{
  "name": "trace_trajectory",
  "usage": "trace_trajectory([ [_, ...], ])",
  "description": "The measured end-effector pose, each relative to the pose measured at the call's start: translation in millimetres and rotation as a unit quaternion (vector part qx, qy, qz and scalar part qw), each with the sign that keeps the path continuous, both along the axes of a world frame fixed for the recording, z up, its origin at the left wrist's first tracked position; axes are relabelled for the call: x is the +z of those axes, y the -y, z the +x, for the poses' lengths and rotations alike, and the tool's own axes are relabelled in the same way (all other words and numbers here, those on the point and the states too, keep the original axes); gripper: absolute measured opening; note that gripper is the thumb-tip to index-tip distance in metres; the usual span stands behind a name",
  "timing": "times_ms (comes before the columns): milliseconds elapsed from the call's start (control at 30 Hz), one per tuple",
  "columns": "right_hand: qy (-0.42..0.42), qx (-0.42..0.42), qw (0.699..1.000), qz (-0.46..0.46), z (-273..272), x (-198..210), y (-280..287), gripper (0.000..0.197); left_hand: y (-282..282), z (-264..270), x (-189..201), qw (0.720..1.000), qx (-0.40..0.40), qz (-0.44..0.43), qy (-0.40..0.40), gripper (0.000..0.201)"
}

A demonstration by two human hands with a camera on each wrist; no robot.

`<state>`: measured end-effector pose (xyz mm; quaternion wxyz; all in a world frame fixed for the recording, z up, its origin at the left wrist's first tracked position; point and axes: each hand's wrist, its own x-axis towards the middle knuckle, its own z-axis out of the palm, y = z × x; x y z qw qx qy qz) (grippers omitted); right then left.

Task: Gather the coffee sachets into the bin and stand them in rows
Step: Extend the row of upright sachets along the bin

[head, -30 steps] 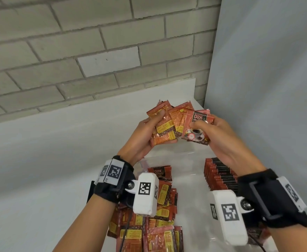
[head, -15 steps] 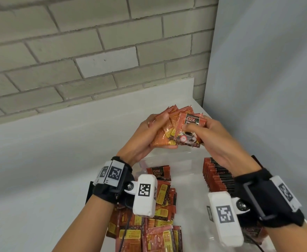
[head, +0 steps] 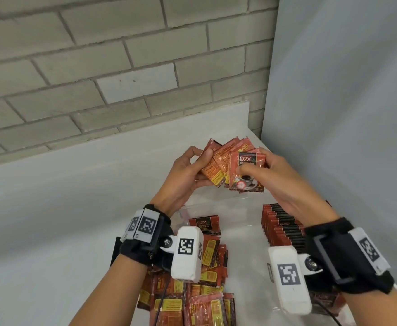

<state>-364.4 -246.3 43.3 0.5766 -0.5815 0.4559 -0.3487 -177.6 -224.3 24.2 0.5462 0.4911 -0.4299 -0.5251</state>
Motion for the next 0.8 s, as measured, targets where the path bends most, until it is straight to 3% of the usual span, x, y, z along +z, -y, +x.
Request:
trace_trajectory([
  [167,-0.018,0.045,0.999,-0.004,3.2,-1.2,-2.9,0.031,1.4,-2.0,-3.4,1.0,0.007,-0.002,-0.024,0.044],
  [333,-0.002,0.045,0.999,0.01,6.1,-4.4,-2.0,0.031,1.2,-5.6,-3.3,0.998,0.004,0.0,-0.06,0.046],
  [500,0.026,0.053,0.998,0.034,4.3,-3.2,-0.1,0.019,1.7,-2.2,-3.2,0.999,-0.01,-0.019,-0.05,0.072],
  [800,0.025,0.112,0.993,0.041,8.9,-4.0,-5.5,0.031,1.1,0.3,-4.7,1.0,-0.005,-0.027,-0.014,0.116],
])
